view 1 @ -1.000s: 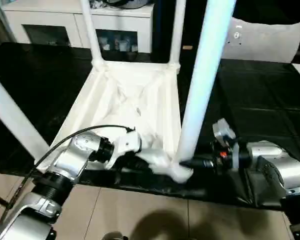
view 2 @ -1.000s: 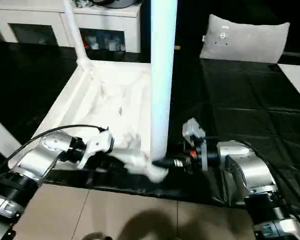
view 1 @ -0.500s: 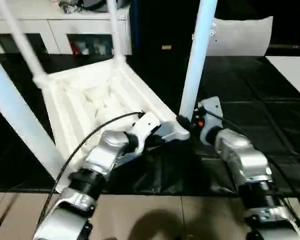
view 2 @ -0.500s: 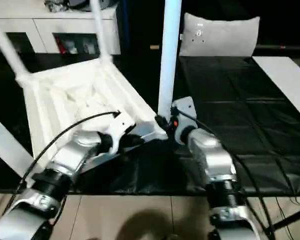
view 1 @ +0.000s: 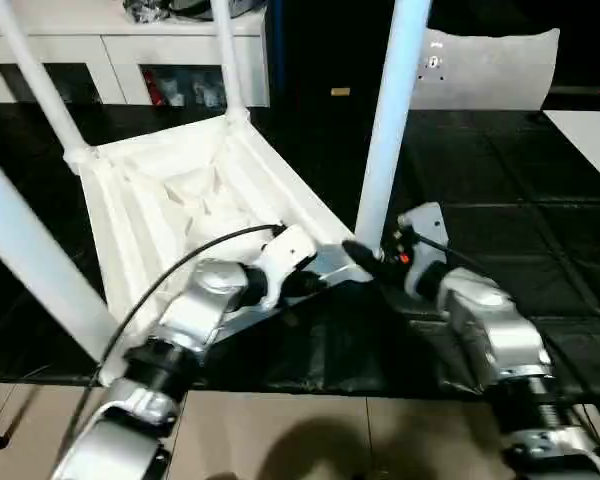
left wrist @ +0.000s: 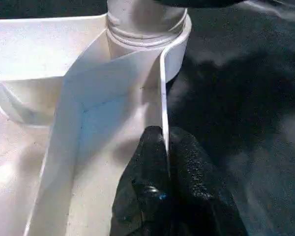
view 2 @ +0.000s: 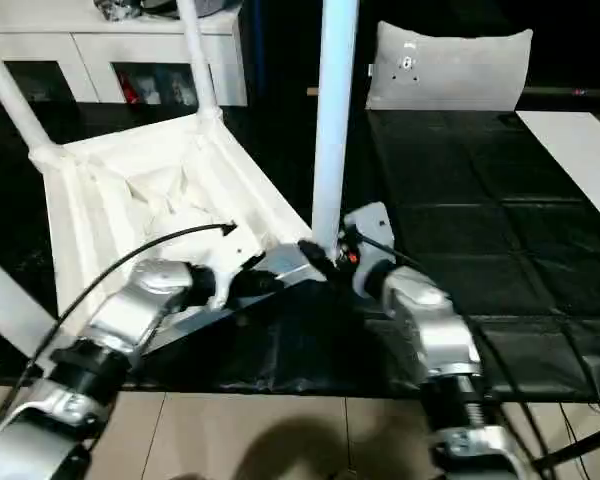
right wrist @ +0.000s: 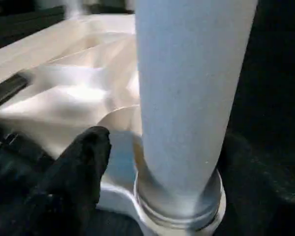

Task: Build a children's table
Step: Rotate leg to tighten

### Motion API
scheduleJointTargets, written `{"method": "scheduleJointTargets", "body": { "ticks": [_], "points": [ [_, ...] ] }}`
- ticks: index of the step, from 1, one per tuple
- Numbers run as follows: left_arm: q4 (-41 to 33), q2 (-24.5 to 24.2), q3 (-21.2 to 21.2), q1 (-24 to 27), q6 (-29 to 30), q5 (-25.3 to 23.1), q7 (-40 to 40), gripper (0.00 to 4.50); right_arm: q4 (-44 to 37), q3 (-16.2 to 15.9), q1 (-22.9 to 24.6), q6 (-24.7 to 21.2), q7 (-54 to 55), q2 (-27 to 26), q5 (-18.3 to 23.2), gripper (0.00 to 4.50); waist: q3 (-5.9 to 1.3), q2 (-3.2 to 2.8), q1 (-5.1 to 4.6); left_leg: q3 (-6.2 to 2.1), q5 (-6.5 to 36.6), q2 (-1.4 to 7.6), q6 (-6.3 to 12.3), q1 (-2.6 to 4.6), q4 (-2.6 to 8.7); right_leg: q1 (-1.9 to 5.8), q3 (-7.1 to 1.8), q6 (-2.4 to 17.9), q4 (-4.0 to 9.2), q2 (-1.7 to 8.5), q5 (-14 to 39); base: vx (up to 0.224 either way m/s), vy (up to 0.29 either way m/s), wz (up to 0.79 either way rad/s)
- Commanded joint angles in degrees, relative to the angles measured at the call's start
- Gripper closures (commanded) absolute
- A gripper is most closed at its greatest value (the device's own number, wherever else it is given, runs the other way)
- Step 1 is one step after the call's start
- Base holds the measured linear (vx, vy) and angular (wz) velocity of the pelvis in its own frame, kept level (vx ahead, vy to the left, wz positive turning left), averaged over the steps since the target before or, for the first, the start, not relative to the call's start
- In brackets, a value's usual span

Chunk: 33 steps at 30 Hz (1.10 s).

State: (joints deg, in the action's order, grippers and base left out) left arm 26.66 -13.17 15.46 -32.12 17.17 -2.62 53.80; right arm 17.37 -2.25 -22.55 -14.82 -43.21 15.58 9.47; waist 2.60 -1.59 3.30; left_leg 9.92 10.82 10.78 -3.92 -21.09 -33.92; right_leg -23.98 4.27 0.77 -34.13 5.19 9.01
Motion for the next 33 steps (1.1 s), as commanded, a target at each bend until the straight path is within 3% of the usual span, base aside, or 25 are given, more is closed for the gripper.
{"method": "scheduleJointTargets", "body": {
  "ticks": [1, 4, 10, 13, 20, 22, 29, 33],
  "points": [
    [-3.24, -1.09, 1.14, -0.51, -4.07, 2.17, 5.44, 4.5, -2.41, -2.33, 0.34, 0.35, -7.01, 1.76, 1.79, 0.52, -3.76, 0.8, 0.56, -0.32, 10.0, 1.72, 5.23, 0.0, 3.7, 3.72, -2.24, 10.37, 4.15, 2.84, 15.18, 0.0, 0.0, 0.0],
    [-3.44, -3.42, 2.04, -0.02, -6.4, 2.67, 9.62, 4.5, -2.5, -2.77, 0.95, 1.65, -11.76, 4.77, 2.0, 0.52, -3.75, 0.61, 0.8, -0.25, 10.2, 1.85, 5.24, 0.29, 3.65, 3.46, -2.2, 11.29, 4.1, 2.86, 14.36, 0.0, 0.0, 0.0],
    [-2.76, -9.38, 4.94, 0.07, -13.68, 2.89, 21.03, 4.5, -3.58, -4.52, 2.01, 2.63, -27.71, 12.04, 6.03, 0.52, -3.81, 0.7, 2.58, -0.16, 10.58, 2.27, 5.09, 0.46, 3.68, 3.57, -2.21, 12.29, 3.55, 2.85, 12.64, 0.0, 0.0, 0.0],
    [-2.53, -10.7, 5.87, -0.26, -15.61, 3.08, 24.26, 4.5, -3.01, -5.47, 1.8, 2.2, -29.96, 13.37, 5.95, 0.77, -3.7, 0.79, 3.19, -0.09, 10.61, 2.31, 4.73, 0.46, 3.68, 3.44, -2.3, 12.17, 3.63, 3.08, 14.06, 0.0, 0.0, 0.0],
    [-3.37, -11.61, 6.44, -0.4, -16.29, 5.27, 29.59, 4.5, -2.14, -5.85, 1.49, 2.6, -32.92, 13.58, 7.01, 1.22, -3.73, 0.8, 3.65, -0.13, 10.97, 2.36, 3.72, 0.5, 3.74, 3.38, -2.29, 11.93, 3.58, 3.13, 15.23, 0.0, 0.0, 0.0],
    [-3.27, -11.75, 6.66, -0.48, -16.7, 5.24, 30.02, 4.5, -2.18, -6.1, 1.12, 1.94, -33.72, 13.41, 7.71, 1.58, -3.72, 0.8, 3.66, -0.15, 11.17, 2.33, 3.73, 0.44, 3.78, 3.44, -2.24, 11.84, 3.62, 3.12, 15.32, 0.0, 0.0, 0.0],
    [-1.35, -11.73, 6.24, -1.1, -18.1, 4.68, 29.94, 4.5, -4.31, -7.48, 1.66, -3.34, -38.04, 14.36, 10.12, 2.08, -3.77, 1.21, 3.65, -0.14, 10.23, 2.31, 3.87, 0.31, 3.69, 3.54, -2.24, 11.51, 3.57, 3.06, 15.49, 0.0, 0.0, 0.0],
    [-1.12, -11.79, 5.9, -0.89, -18.15, 4.8, 29.68, 4.5, -4.83, -7.54, 2.06, -4.16, -38.25, 14.41, 10.82, 2.4, -3.73, 1.23, 3.66, -0.12, 10.16, 2.3, 3.63, 0.33, 3.69, 3.45, -2.23, 11.24, 3.65, 3.11, 16.19, 0.0, 0.0, 0.0]
  ]
}}
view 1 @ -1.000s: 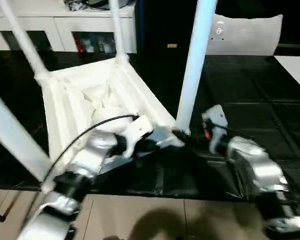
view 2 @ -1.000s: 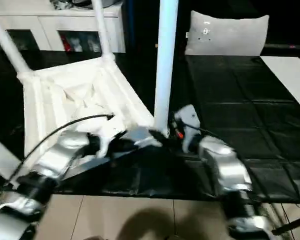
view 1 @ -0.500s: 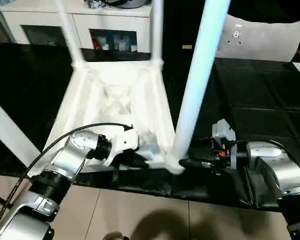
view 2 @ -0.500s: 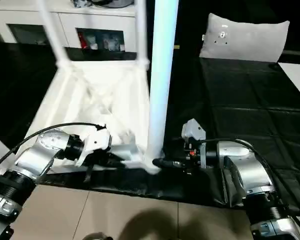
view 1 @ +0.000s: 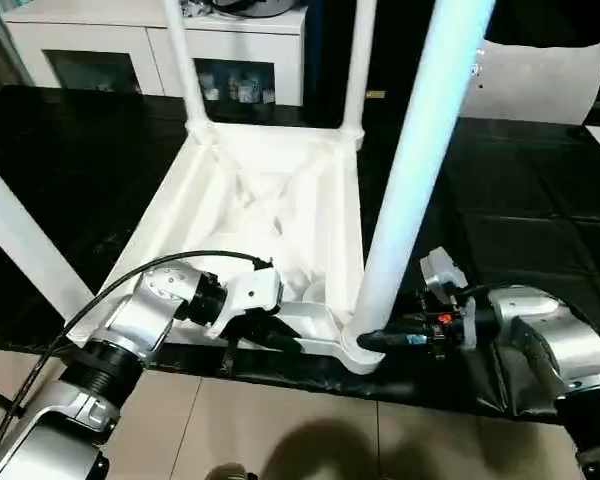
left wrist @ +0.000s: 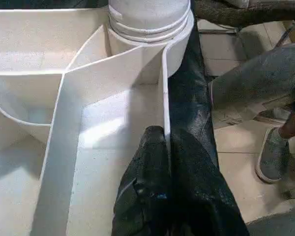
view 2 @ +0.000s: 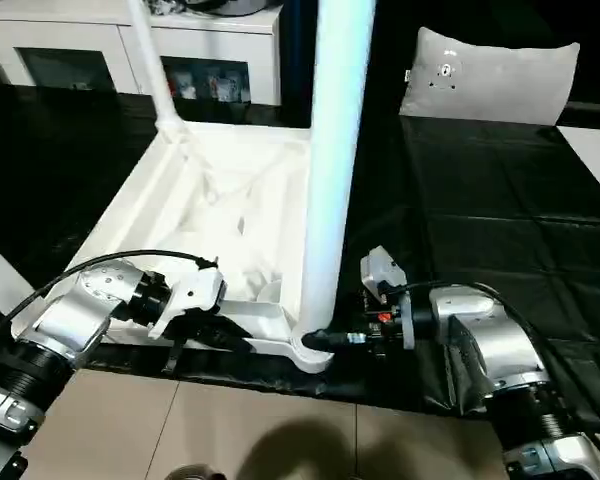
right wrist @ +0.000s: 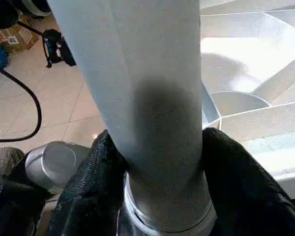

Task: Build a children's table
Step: Rotate leg to tighten

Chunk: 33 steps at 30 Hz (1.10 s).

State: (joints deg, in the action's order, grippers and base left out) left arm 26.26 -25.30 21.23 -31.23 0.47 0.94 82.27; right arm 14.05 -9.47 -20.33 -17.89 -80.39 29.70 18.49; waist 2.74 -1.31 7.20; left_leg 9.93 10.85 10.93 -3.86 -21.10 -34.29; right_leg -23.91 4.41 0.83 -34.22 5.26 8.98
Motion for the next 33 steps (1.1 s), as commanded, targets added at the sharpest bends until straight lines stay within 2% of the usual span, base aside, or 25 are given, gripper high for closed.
{"method": "scheduleJointTargets", "body": {
  "ticks": [1, 6, 7, 8, 9, 10, 11, 12, 13, 14, 15, 16, 18, 19, 20, 21, 22, 24, 27, 28, 31, 33],
  "points": [
    [-0.73, 0.35, 0.05, -1.69, -1.37, 1.3, 1.1, 4.5, -1.72, -0.24, -0.04, -1.52, -1.0, 0.21, 2.13, 2.44, -3.87, 0.93, -0.22, -0.16, 10.12, 2.16, 3.53, 0.36, 4.07, 3.39, -2.38, 11.14, 3.72, 3.06, 16.33, 0.0, 0.0, 0.0],
    [-1.04, 1.88, -1.21, -1.28, 1.76, 1.9, -2.32, 4.5, -3.83, 0.31, 1.2, -3.49, 2.64, -1.44, 2.88, 2.5, -3.83, 0.87, -0.29, -0.13, 9.95, 2.22, 3.31, 0.35, 4.13, 3.36, -2.42, 11.1, 3.69, 3.01, 16.13, 0.0, 0.0, 0.0],
    [-0.91, 3.27, -2.0, -1.41, 3.51, 1.68, -5.43, 4.5, -3.98, 0.62, 1.58, -3.71, 6.82, -3.13, 1.44, 2.5, -3.81, 0.8, -0.18, -0.17, 9.96, 2.18, 3.19, 0.39, 4.11, 3.26, -2.43, 10.96, 3.74, 3.03, 16.27, 0.0, 0.0, 0.0],
    [-0.86, 4.72, -2.68, -1.61, 5.45, 1.22, -8.79, 4.5, -3.48, 0.98, 1.59, -3.83, 11.84, -5.2, -0.39, 2.5, -3.68, 0.87, -0.52, -0.19, 11.06, 2.01, 2.4, 0.34, 4.2, 3.21, -2.38, 10.49, 3.97, 3.04, 18.27, 0.0, 0.0, 0.0],
    [-0.86, 4.95, -2.79, -1.64, 5.74, 1.14, -9.32, 4.5, -3.39, 1.04, 1.59, -3.86, 12.65, -5.53, -0.69, 2.51, -3.68, 0.87, -0.52, -0.19, 11.06, 2.01, 2.4, 0.34, 4.2, 3.21, -2.38, 10.49, 3.97, 3.04, 18.27, 0.0, 0.0, 0.0],
    [-0.9, 6.27, -3.26, -1.77, 7.22, 0.9, -11.86, 4.5, -2.24, 1.49, 0.85, -5.41, 19.03, -7.95, -2.83, 2.51, -3.58, 1.0, -1.03, -0.42, 12.15, 1.78, 1.25, 0.34, 4.39, 3.31, -2.23, 8.79, 4.4, 3.14, 22.33, 0.0, 0.0, 0.0],
    [-0.91, 7.01, -3.49, -1.84, 7.9, 0.87, -13.16, 4.5, -1.76, 1.72, 0.47, -6.34, 21.76, -8.96, -3.66, 2.51, -3.5, 1.03, -1.25, -0.47, 12.07, 1.71, 0.92, 0.23, 4.48, 3.33, -2.2, 8.37, 4.38, 3.09, 23.06, 0.0, 0.0, 0.0],
    [-0.82, 7.96, -3.76, -1.89, 8.57, 0.84, -14.73, 4.5, -1.3, 2.05, 0.11, -7.46, 24.48, -10.15, -4.22, 2.52, -3.27, 1.31, -1.91, -0.62, 13.2, 1.56, 0.38, -0.03, 4.73, 3.4, -1.96, 7.18, 4.68, 2.99, 25.96, 0.0, 0.0, 0.0],
    [-0.52, 9.24, -4.16, -2.0, 9.7, 0.81, -16.85, 4.5, -0.83, 2.3, -0.24, -8.03, 26.94, -11.56, -4.66, 2.52, -3.27, 1.24, -2.24, -0.62, 13.89, 1.47, 0.19, 0.12, 4.64, 3.33, -1.93, 6.59, 4.92, 3.09, 27.69, 0.0, 0.0, 0.0],
    [-0.16, 10.33, -4.34, -2.15, 10.74, 0.76, -18.56, 4.5, -0.32, 2.32, -0.59, -7.96, 29.39, -12.87, -5.34, 2.52, -3.3, 1.28, -2.81, -0.75, 13.82, 1.35, -0.03, -0.06, 4.56, 3.48, -1.89, 5.79, 5.12, 3.24, 29.25, 0.0, 0.0, 0.0],
    [-0.14, 10.41, -4.36, -2.16, 10.82, 0.76, -18.68, 4.5, -0.28, 2.32, -0.61, -7.95, 29.57, -12.97, -5.39, 2.52, -3.36, 1.26, -3.03, -0.68, 13.73, 1.29, -0.05, 0.0, 4.45, 3.34, -1.92, 5.57, 5.24, 3.19, 29.4, 0.0, 0.0, 0.0],
    [0.64, 12.49, -4.77, -2.58, 12.69, 0.21, -22.56, 4.5, 0.82, 2.66, -1.39, -8.36, 35.06, -15.76, -6.6, 2.54, -3.39, 1.25, -3.59, -0.64, 13.27, 1.28, 0.62, 0.08, 4.37, 3.1, -2.08, 5.58, 5.33, 3.09, 28.61, 0.0, 0.0, 0.0],
    [1.8, 15.87, -5.97, -3.47, 15.24, -0.61, -28.86, 4.5, 2.41, 3.77, -2.63, -8.88, 43.23, -20.22, -8.45, 2.54, -3.26, 1.35, -4.21, -0.58, 13.46, 1.06, 0.68, 0.03, 4.31, 2.98, -1.87, 5.65, 5.46, 2.88, 29.12, 0.0, 0.0, 0.0],
    [2.55, 17.8, -6.74, -4.11, 16.03, -1.09, -32.6, 4.5, 3.82, 4.2, -3.57, -8.0, 47.25, -22.28, -9.6, 2.54, -3.4, 1.16, -4.17, -0.59, 13.02, 0.98, 0.6, 0.13, 4.24, 3.06, -1.88, 5.5, 5.48, 2.93, 29.16, 0.0, 0.0, 0.0],
    [3.2, 19.93, -7.51, -4.8, 16.79, -1.72, -36.67, 4.5, 5.4, 4.75, -4.62, -6.55, 51.64, -24.52, -11.11, 2.54, -3.43, 1.21, -4.45, -0.56, 13.05, 1.01, 0.46, 0.31, 4.21, 2.83, -1.89, 5.57, 5.62, 2.82, 29.19, 0.0, 0.0, 0.0],
    [3.38, 20.36, -7.62, -4.95, 16.83, -1.82, -37.4, 4.5, 5.79, 4.84, -4.85, -6.04, 52.4, -24.91, -11.38, 2.54, -3.43, 1.21, -4.45, -0.56, 13.05, 1.01, 0.46, 0.31, 4.21, 2.83, -1.89, 5.57, 5.62, 2.82, 29.19, 0.0, 0.0, 0.0],
    [3.89, 21.87, -8.04, -5.42, 17.06, -2.13, -39.8, 4.5, 6.86, 4.85, -5.52, -4.33, 54.04, -25.94, -12.13, 2.54, -3.52, 1.01, -4.49, -0.55, 12.78, 1.12, 0.8, 0.24, 4.28, 2.85, -1.96, 5.87, 5.55, 2.82, 27.46, 0.0, 0.0, 0.0],
    [4.13, 22.81, -8.27, -5.74, 16.82, -2.32, -41.21, 4.5, 7.28, 4.87, -5.85, -2.84, 54.4, -26.46, -12.37, 2.0, -3.84, 1.21, -4.29, -0.47, 10.7, 1.17, 2.03, 0.01, 4.24, 3.26, -2.14, 6.99, 4.97, 2.72, 21.89, 0.0, 0.0, 0.0],
    [3.84, 22.92, -8.1, -5.76, 15.97, -2.34, -41.21, 4.5, 6.87, 5.61, -5.69, -1.01, 53.25, -26.51, -11.34, 1.76, -4.0, 1.01, -3.99, -0.34, 8.49, 1.18, 3.46, -0.07, 4.03, 3.4, -2.34, 8.87, 4.4, 2.69, 16.39, 0.0, 0.0, 0.0],
    [3.57, 22.43, -7.86, -5.58, 15.6, -2.43, -40.56, 4.5, 6.53, 5.93, -5.45, -0.52, 52.3, -26.08, -10.83, 1.6, -4.16, 0.98, -3.77, -0.26, 6.84, 1.15, 4.49, -0.19, 3.9, 3.64, -2.37, 9.97, 4.02, 2.72, 13.05, 0.0, 0.0, 0.0],
    [2.17, 20.2, -7.52, -4.48, 14.73, -2.72, -37.49, 4.5, 5.31, 7.53, -4.48, 1.09, 49.15, -24.46, -9.76, 1.43, -4.09, 1.0, -3.5, -0.17, 6.62, 1.16, 5.35, -0.18, 3.89, 3.72, -2.35, 10.53, 4.02, 2.82, 12.71, 0.0, 0.0, 0.0],
    [1.78, 19.42, -7.54, -4.1, 14.31, -2.5, -36.21, 4.5, 4.98, 7.39, -4.09, 1.66, 47.2, -23.3, -9.38, 1.17, -4.1, 1.02, -3.35, -0.15, 7.08, 1.24, 5.6, -0.07, 3.86, 3.73, -2.38, 10.48, 4.06, 2.83, 13.07, 0.0, 0.0, 0.0]
  ]
}}
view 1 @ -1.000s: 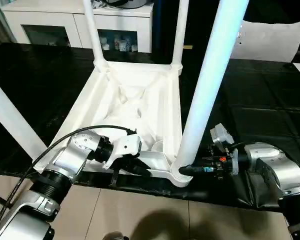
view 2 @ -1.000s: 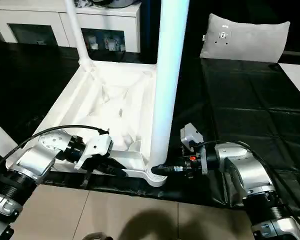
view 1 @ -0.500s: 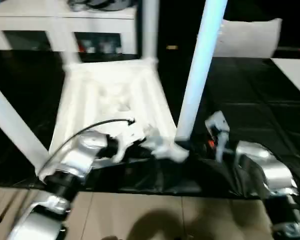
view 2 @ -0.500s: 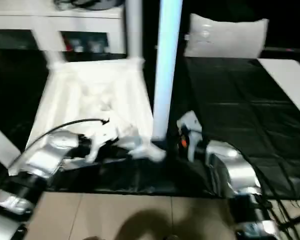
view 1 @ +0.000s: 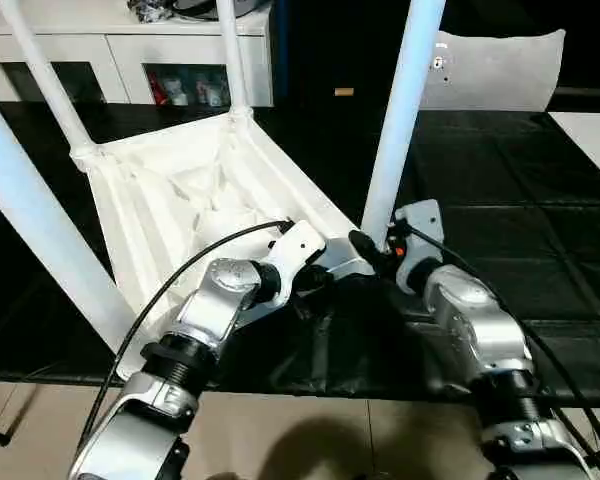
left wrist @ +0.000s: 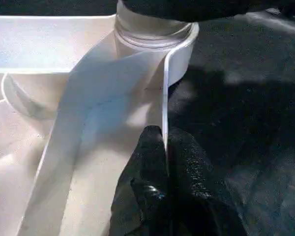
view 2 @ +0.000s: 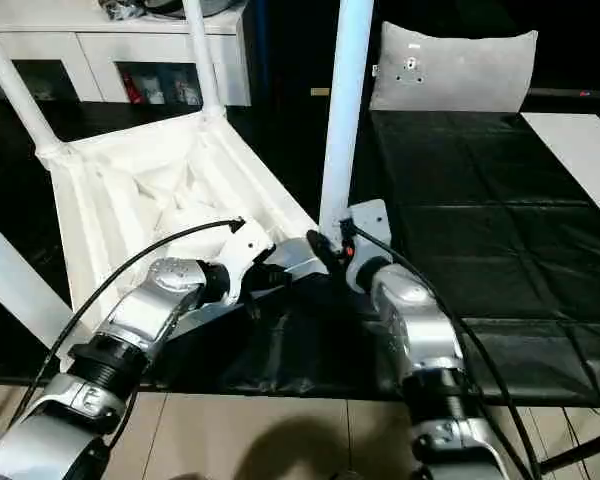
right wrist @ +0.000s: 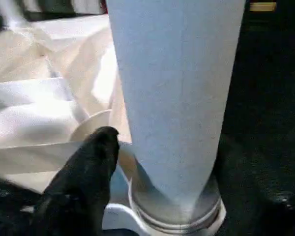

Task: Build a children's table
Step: Rotate leg to tighten

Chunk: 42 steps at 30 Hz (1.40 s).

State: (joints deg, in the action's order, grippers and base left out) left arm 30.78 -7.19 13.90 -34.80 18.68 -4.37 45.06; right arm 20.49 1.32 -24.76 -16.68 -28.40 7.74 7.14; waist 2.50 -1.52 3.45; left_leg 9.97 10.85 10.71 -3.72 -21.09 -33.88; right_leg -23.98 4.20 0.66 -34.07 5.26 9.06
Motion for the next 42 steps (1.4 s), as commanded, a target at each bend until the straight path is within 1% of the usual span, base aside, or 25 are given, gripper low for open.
{"method": "scheduleJointTargets", "body": {
  "ticks": [1, 3, 6, 9, 12, 14, 15, 17, 18, 19, 20, 21, 22, 23, 24, 25, 27, 28, 31, 32, 35, 37, 38, 39, 42],
  "points": [
    [-3.19, 0.08, 0.22, -0.06, -5.56, 2.92, 2.98, 4.5, -2.32, -4.33, 1.15, 1.08, -8.14, 0.65, 2.31, 1.07, -3.75, 1.1, 0.34, -0.23, 7.68, 1.51, 5.39, -0.15, 3.53, 3.78, -2.09, 10.7, 4.04, 2.77, 13.64, 0.0, 0.0, 0.0],
    [-3.67, -1.92, 0.85, 0.61, -7.37, 3.17, 6.03, 4.5, -3.43, -5.17, 2.38, 1.99, -12.86, 3.67, 2.89, 1.02, -3.63, 1.07, 0.45, -0.23, 8.9, 1.57, 5.3, -0.05, 3.61, 3.79, -2.1, 10.33, 4.2, 2.8, 15.16, 0.0, 0.0, 0.0],
    [-4.14, -4.53, 1.55, 1.31, -8.8, 3.57, 10.43, 4.5, -4.82, -5.33, 3.77, 2.33, -19.09, 7.35, 4.18, 0.76, -3.54, 1.18, 0.72, -0.25, 10.44, 1.72, 5.1, 0.11, 3.71, 3.62, -2.15, 9.34, 4.49, 2.9, 18.26, 0.0, 0.0, 0.0],
    [-5.04, -7.42, 2.61, 2.0, -10.66, 4.31, 16.61, 4.5, -5.42, -5.55, 4.22, 2.42, -24.86, 11.62, 4.72, 0.55, -3.54, 0.99, 0.75, -0.38, 10.62, 1.94, 4.5, 0.1, 3.83, 3.61, -2.17, 10.04, 4.22, 2.9, 17.24, 0.0, 0.0, 0.0],
    [-6.25, -9.92, 4.11, 2.85, -11.88, 5.01, 22.58, 4.5, -6.05, -5.66, 4.34, 1.84, -30.57, 14.59, 6.01, 0.32, -3.62, 1.07, 0.88, -0.29, 10.56, 1.99, 4.86, 0.14, 3.7, 3.67, -2.22, 11.3, 3.89, 2.94, 14.88, 0.0, 0.0, 0.0],
    [-6.58, -11.43, 5.14, 3.24, -12.77, 5.2, 25.75, 4.5, -6.79, -6.05, 4.59, 1.72, -34.41, 16.24, 7.64, 0.32, -3.64, 1.02, 1.28, -0.17, 9.89, 2.09, 5.28, 0.27, 3.6, 3.53, -2.24, 11.86, 3.85, 2.96, 13.96, 0.0, 0.0, 0.0],
    [-6.62, -12.01, 5.54, 3.34, -13.21, 5.17, 26.81, 4.5, -7.1, -6.33, 4.72, 1.85, -36.0, 16.96, 8.19, 0.32, -3.68, 0.97, 1.75, -0.14, 9.57, 2.25, 5.33, 0.33, 3.59, 3.5, -2.26, 12.08, 3.71, 2.97, 13.67, 0.0, 0.0, 0.0],
    [-6.33, -13.14, 6.26, 3.34, -14.35, 4.94, 28.95, 4.5, -7.7, -7.23, 5.1, 2.25, -39.99, 18.75, 8.92, 0.32, -3.62, 1.23, 2.27, -0.06, 9.58, 2.35, 5.44, 0.39, 3.58, 3.47, -2.22, 11.97, 3.59, 2.88, 13.61, 0.0, 0.0, 0.0],
    [-6.14, -13.94, 6.69, 3.21, -14.97, 4.9, 30.62, 4.5, -7.62, -7.73, 5.13, 3.05, -41.71, 19.47, 8.86, 0.32, -3.61, 1.19, 2.72, -0.13, 9.71, 2.43, 5.21, 0.45, 3.62, 3.36, -2.22, 11.8, 3.5, 3.0, 14.32, 0.0, 0.0, 0.0],
    [-5.97, -15.09, 7.28, 3.01, -15.78, 4.84, 32.9, 4.5, -7.41, -8.4, 5.07, 4.03, -43.8, 20.3, 8.75, 0.47, -3.54, 1.15, 2.92, -0.05, 10.28, 2.45, 4.83, 0.59, 3.67, 3.22, -2.24, 11.58, 3.72, 3.05, 15.47, 0.0, 0.0, 0.0],
    [-5.96, -15.12, 7.29, 3.01, -15.81, 4.85, 32.96, 4.5, -7.4, -8.42, 5.07, 4.04, -43.87, 20.32, 8.75, 0.47, -3.54, 1.15, 2.92, -0.05, 10.28, 2.45, 4.83, 0.59, 3.67, 3.22, -2.24, 11.58, 3.72, 3.05, 15.47, 0.0, 0.0, 0.0],
    [-5.96, -15.56, 7.48, 2.95, -16.15, 4.93, 33.84, 4.5, -7.27, -8.65, 4.98, 4.19, -44.72, 20.62, 8.89, 0.47, -3.54, 1.21, 3.04, -0.12, 10.49, 2.43, 4.17, 0.5, 3.77, 3.31, -2.28, 11.45, 3.68, 3.11, 15.91, 0.0, 0.0, 0.0],
    [-6.25, -16.48, 7.82, 2.85, -16.61, 5.22, 35.73, 4.5, -7.0, -8.87, 4.72, 3.77, -46.6, 20.94, 9.63, 0.6, -3.48, 1.78, 2.94, -0.08, 10.71, 2.44, 4.12, 0.42, 3.84, 3.38, -2.26, 11.29, 3.72, 3.06, 16.11, 0.0, 0.0, 0.0],
    [-6.49, -16.91, 7.97, 2.85, -16.76, 5.43, 36.63, 4.5, -6.88, -9.03, 4.58, 3.46, -47.4, 21.05, 9.94, 0.78, -3.5, 1.62, 3.07, -0.16, 10.78, 2.44, 4.02, 0.46, 3.82, 3.37, -2.25, 11.33, 3.58, 3.12, 16.26, 0.0, 0.0, 0.0],
    [-6.67, -17.25, 8.12, 2.84, -16.95, 5.52, 37.26, 4.5, -6.81, -9.27, 4.46, 3.31, -48.05, 21.15, 10.07, 0.78, -3.51, 1.49, 3.12, -0.18, 10.85, 2.49, 3.95, 0.47, 3.84, 3.35, -2.27, 11.32, 3.59, 3.17, 16.45, 0.0, 0.0, 0.0],
    [-6.87, -17.75, 8.35, 2.82, -17.2, 5.66, 38.12, 4.5, -6.77, -9.64, 4.31, 2.94, -49.02, 21.32, 10.41, 0.94, -3.5, 1.5, 3.12, -0.18, 10.74, 2.52, 3.73, 0.47, 3.85, 3.33, -2.28, 11.46, 3.59, 3.15, 16.15, 0.0, 0.0, 0.0],
    [-6.87, -18.28, 8.58, 2.77, -17.62, 5.81, 39.03, 4.5, -6.82, -10.07, 4.21, 2.39, -50.07, 21.48, 10.92, 0.94, -3.52, 1.45, 3.15, -0.17, 10.81, 2.54, 3.53, 0.56, 3.87, 3.29, -2.27, 11.73, 3.56, 3.09, 15.51, 0.0, 0.0, 0.0],
    [-6.66, -18.5, 8.54, 2.67, -17.95, 5.86, 39.19, 4.5, -6.84, -10.52, 4.09, 2.11, -50.88, 21.53, 11.19, 1.17, -3.52, 1.5, 3.12, -0.19, 10.98, 2.53, 3.48, 0.52, 3.88, 3.37, -2.24, 11.97, 3.49, 3.07, 14.97, 0.0, 0.0, 0.0],
    [-6.36, -18.73, 8.41, 2.55, -18.31, 5.89, 39.56, 4.5, -6.78, -11.24, 3.95, 2.15, -51.74, 21.56, 11.17, 1.4, -3.51, 1.56, 3.16, -0.2, 10.76, 2.52, 3.32, 0.48, 3.87, 3.41, -2.27, 12.23, 3.39, 3.12, 14.42, 0.0, 0.0, 0.0],
    [-6.29, -18.79, 8.38, 2.53, -18.41, 5.9, 39.67, 4.5, -6.77, -11.4, 3.92, 2.11, -51.94, 21.56, 11.16, 1.61, -3.5, 1.68, 3.18, -0.18, 10.78, 2.48, 3.21, 0.42, 3.84, 3.47, -2.28, 12.2, 3.4, 3.14, 14.62, 0.0, 0.0, 0.0],
    [-6.16, -18.89, 8.33, 2.47, -18.48, 5.92, 39.92, 4.5, -6.79, -11.71, 3.91, 1.68, -52.74, 21.28, 11.24, 1.75, -3.51, 1.68, 3.17, -0.19, 10.67, 2.47, 3.16, 0.42, 3.81, 3.48, -2.28, 12.13, 3.4, 3.14, 14.83, 0.0, 0.0, 0.0],
    [-6.26, -18.97, 8.18, 2.57, -18.33, 6.04, 40.08, 4.5, -7.01, -11.92, 4.06, 1.38, -53.18, 21.18, 11.28, 2.06, -3.52, 1.55, 3.14, -0.19, 10.66, 2.47, 3.03, 0.44, 3.81, 3.48, -2.27, 12.15, 3.42, 3.14, 14.9, 0.0, 0.0, 0.0],
    [-6.26, -18.97, 8.15, 2.59, -18.31, 6.06, 40.1, 4.5, -7.05, -11.96, 4.09, 1.32, -53.21, 21.2, 11.34, 2.06, -3.56, 1.62, 3.14, -0.19, 10.45, 2.45, 3.01, 0.43, 3.78, 3.5, -2.28, 12.16, 3.38, 3.11, 14.63, 0.0, 0.0, 0.0],
    [-6.28, -19.02, 8.05, 2.65, -18.25, 6.16, 40.17, 4.5, -7.31, -12.1, 4.22, 1.03, -53.32, 21.32, 11.6, 2.13, -3.56, 1.38, 3.16, -0.21, 10.35, 2.47, 2.98, 0.46, 3.8, 3.47, -2.27, 12.33, 3.36, 3.09, 14.26, 0.0, 0.0, 0.0],
    [-6.16, -19.04, 7.94, 2.71, -18.26, 6.36, 40.28, 4.5, -8.0, -12.23, 4.62, 0.3, -53.47, 21.51, 12.28, 2.42, -3.62, 1.39, 3.14, -0.2, 10.15, 2.44, 3.05, 0.47, 3.74, 3.56, -2.24, 12.73, 3.24, 3.02, 13.17, 0.0, 0.0, 0.0]
  ]
}}
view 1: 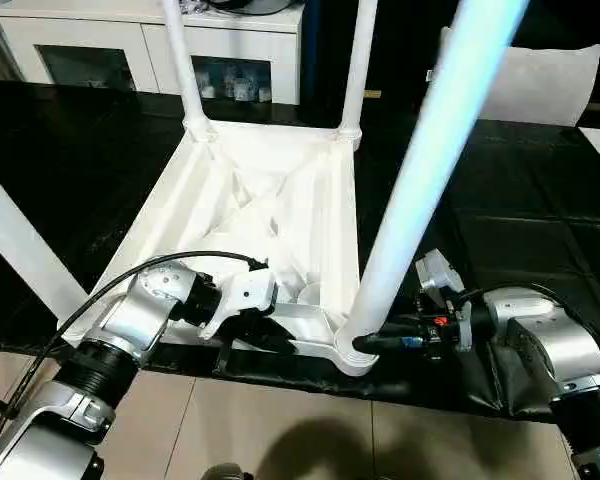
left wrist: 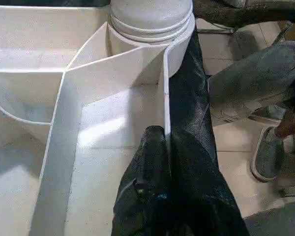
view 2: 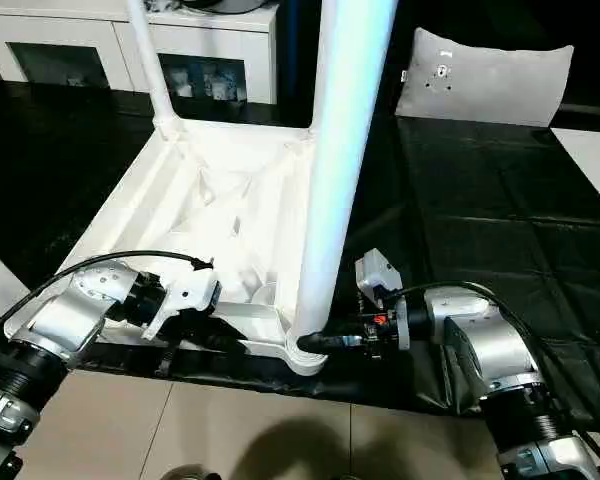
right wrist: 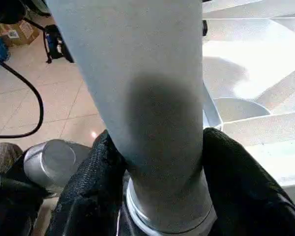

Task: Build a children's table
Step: Rotate leg to tighten

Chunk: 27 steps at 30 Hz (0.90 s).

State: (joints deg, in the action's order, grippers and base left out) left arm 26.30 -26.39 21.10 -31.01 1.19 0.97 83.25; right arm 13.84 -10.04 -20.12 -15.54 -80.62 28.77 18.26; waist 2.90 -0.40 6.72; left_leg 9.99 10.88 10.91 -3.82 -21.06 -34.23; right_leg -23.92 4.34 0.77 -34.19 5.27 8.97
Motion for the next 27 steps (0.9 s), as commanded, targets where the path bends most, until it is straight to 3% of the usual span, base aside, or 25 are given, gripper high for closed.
{"method": "scheduleJointTargets", "body": {
  "ticks": [1, 6, 8, 9, 11, 12, 13, 15, 17, 18, 19, 21, 23, 24, 25, 27],
  "points": [
    [-1.6, 0.25, 0.56, -1.02, -0.5, 1.28, 1.92, 4.5, -2.0, -0.76, 0.37, -1.69, -1.3, 0.43, 1.71, 2.45, -4.02, 0.2, -0.11, -0.21, 10.24, 2.26, 3.14, 0.48, 4.09, 3.49, -2.38, 12.81, 3.32, 2.96, 12.82, 0.0, 0.0, 0.0],
    [-1.48, 2.82, -1.72, -1.1, 2.88, 2.17, -3.58, 4.5, -5.66, 0.37, 2.38, -6.24, 3.28, -2.17, 3.73, 2.5, -3.98, 0.22, 0.11, -0.19, 9.58, 2.29, 3.11, 0.47, 4.06, 3.5, -2.47, 12.99, 3.28, 3.0, 11.82, 0.0, 0.0, 0.0],
    [-1.54, 4.12, -2.61, -1.25, 4.26, 1.86, -7.05, 4.5, -6.02, 0.58, 2.63, -7.27, 8.03, -4.35, 2.72, 2.51, -3.87, -0.1, 0.05, -0.29, 11.14, 2.24, 2.37, 0.49, 4.24, 3.42, -2.38, 12.44, 3.52, 3.06, 14.51, 0.0, 0.0, 0.0],
    [-1.56, 4.59, -2.9, -1.3, 4.88, 1.68, -8.34, 4.5, -5.89, 0.61, 2.61, -7.53, 9.98, -5.15, 2.07, 2.51, -3.74, 0.06, -0.13, -0.28, 12.15, 2.17, 2.0, 0.48, 4.34, 3.41, -2.34, 11.99, 3.76, 3.02, 16.04, 0.0, 0.0, 0.0],
    [-1.76, 8.29, -4.57, -1.94, 9.84, 1.24, -16.17, 4.5, -3.69, 1.08, 1.47, -8.27, 23.52, -11.54, -2.81, 2.51, -3.43, 0.2, -0.66, -0.55, 14.62, 1.92, 0.17, 0.6, 4.6, 3.2, -2.25, 9.36, 4.45, 3.19, 23.15, 0.0, 0.0, 0.0],
    [-1.76, 8.29, -4.57, -1.94, 9.84, 1.24, -16.17, 4.5, -3.69, 1.08, 1.47, -8.27, 23.52, -11.54, -2.81, 2.51, -3.34, 0.26, -0.95, -0.56, 14.89, 1.82, -0.27, 0.5, 4.69, 3.19, -2.2, 8.64, 4.59, 3.12, 24.66, -0.069, -0.008, -0.1],
    [-1.42, 10.27, -5.22, -2.44, 11.82, 0.9, -19.94, 4.5, -2.71, 1.62, 0.63, -9.26, 29.23, -14.82, -4.19, 2.52, -3.22, 0.21, -1.85, -0.95, 16.34, 1.42, -1.27, 0.26, 4.75, 3.37, -1.73, 5.68, 5.26, 3.32, 31.14, 0.0, 0.0, 0.0],
    [-1.36, 10.79, -5.32, -2.54, 12.29, 0.74, -20.91, 4.5, -2.65, 1.72, 0.45, -9.86, 30.69, -15.61, -4.59, 2.53, -3.32, 0.3, -2.69, -1.08, 17.14, 1.26, -1.14, 0.47, 4.61, 3.12, -1.6, 4.18, 5.86, 3.32, 33.55, 0.0, 0.0, 0.0],
    [-0.42, 15.01, -6.38, -3.38, 15.7, -0.2, -28.37, 4.5, -0.3, 2.77, -1.67, -12.94, 42.33, -20.51, -8.04, 2.54, -3.35, 0.05, -3.5, -0.99, 16.3, 1.28, -0.52, 0.26, 4.63, 3.06, -1.78, 4.76, 5.75, 2.98, 31.0, 0.0, 0.0, 0.0],
    [-0.42, 15.01, -6.38, -3.38, 15.7, -0.2, -28.37, 4.5, -0.3, 2.77, -1.67, -12.94, 42.33, -20.51, -8.04, 2.54, -3.31, 0.09, -4.03, -0.98, 16.62, 1.2, -0.79, 0.37, 4.64, 2.79, -1.66, 5.23, 5.8, 2.78, 30.65, 0.0, 0.0, 0.0],
    [0.18, 18.07, -7.31, -3.93, 17.63, -0.89, -33.68, 4.5, 2.1, 3.94, -3.43, -14.13, 49.49, -23.52, -9.82, 2.54, -3.43, 0.25, -4.3, -0.98, 16.34, 1.07, -0.66, 0.43, 4.48, 2.84, -1.69, 5.48, 5.72, 2.82, 30.15, 0.0, 0.0, 0.0],
    [0.25, 19.52, -7.86, -4.08, 18.43, -1.33, -36.16, 4.5, 2.99, 4.63, -4.06, -14.31, 52.26, -24.87, -10.63, 2.54, -3.33, 0.06, -4.48, -0.91, 16.21, 1.1, -0.45, 0.37, 4.49, 2.74, -1.75, 5.66, 5.8, 2.75, 29.85, 0.0, 0.0, 0.0],
    [0.26, 21.74, -8.74, -4.33, 19.45, -1.83, -40.19, 4.5, 4.34, 4.52, -4.8, -11.16, 55.3, -26.3, -12.9, 2.54, -3.72, -0.11, -4.26, -0.76, 13.92, 1.23, 0.58, 0.32, 4.43, 2.87, -2.03, 6.52, 5.46, 2.67, 24.78, 0.0, 0.0, 0.0],
    [0.26, 21.91, -8.81, -4.36, 19.49, -1.85, -40.51, 4.5, 4.45, 4.36, -4.83, -10.65, 55.29, -26.31, -13.12, 2.54, -3.72, -0.11, -4.26, -0.76, 13.92, 1.23, 0.58, 0.32, 4.43, 2.87, -2.03, 6.52, 5.46, 2.67, 24.78, 0.0, 0.0, 0.0],
    [0.23, 22.17, -8.94, -4.4, 19.58, -1.8, -40.94, 4.5, 4.56, 3.99, -4.82, -9.49, 55.07, -26.22, -13.5, 2.0, -4.03, -0.01, -3.99, -0.59, 11.84, 1.24, 1.51, 0.15, 4.24, 3.19, -2.2, 7.96, 4.83, 2.62, 19.55, 0.0, 0.0, 0.0],
    [-0.07, 22.28, -9.01, -4.37, 19.8, -1.72, -41.04, 4.5, 4.14, 4.6, -4.52, -8.52, 54.38, -26.49, -12.68, 1.87, -4.12, -0.26, -3.87, -0.48, 9.82, 1.2, 2.64, -0.03, 4.13, 3.4, -2.26, 9.56, 4.33, 2.51, 15.04, 0.0, 0.0, 0.0]
  ]
}}
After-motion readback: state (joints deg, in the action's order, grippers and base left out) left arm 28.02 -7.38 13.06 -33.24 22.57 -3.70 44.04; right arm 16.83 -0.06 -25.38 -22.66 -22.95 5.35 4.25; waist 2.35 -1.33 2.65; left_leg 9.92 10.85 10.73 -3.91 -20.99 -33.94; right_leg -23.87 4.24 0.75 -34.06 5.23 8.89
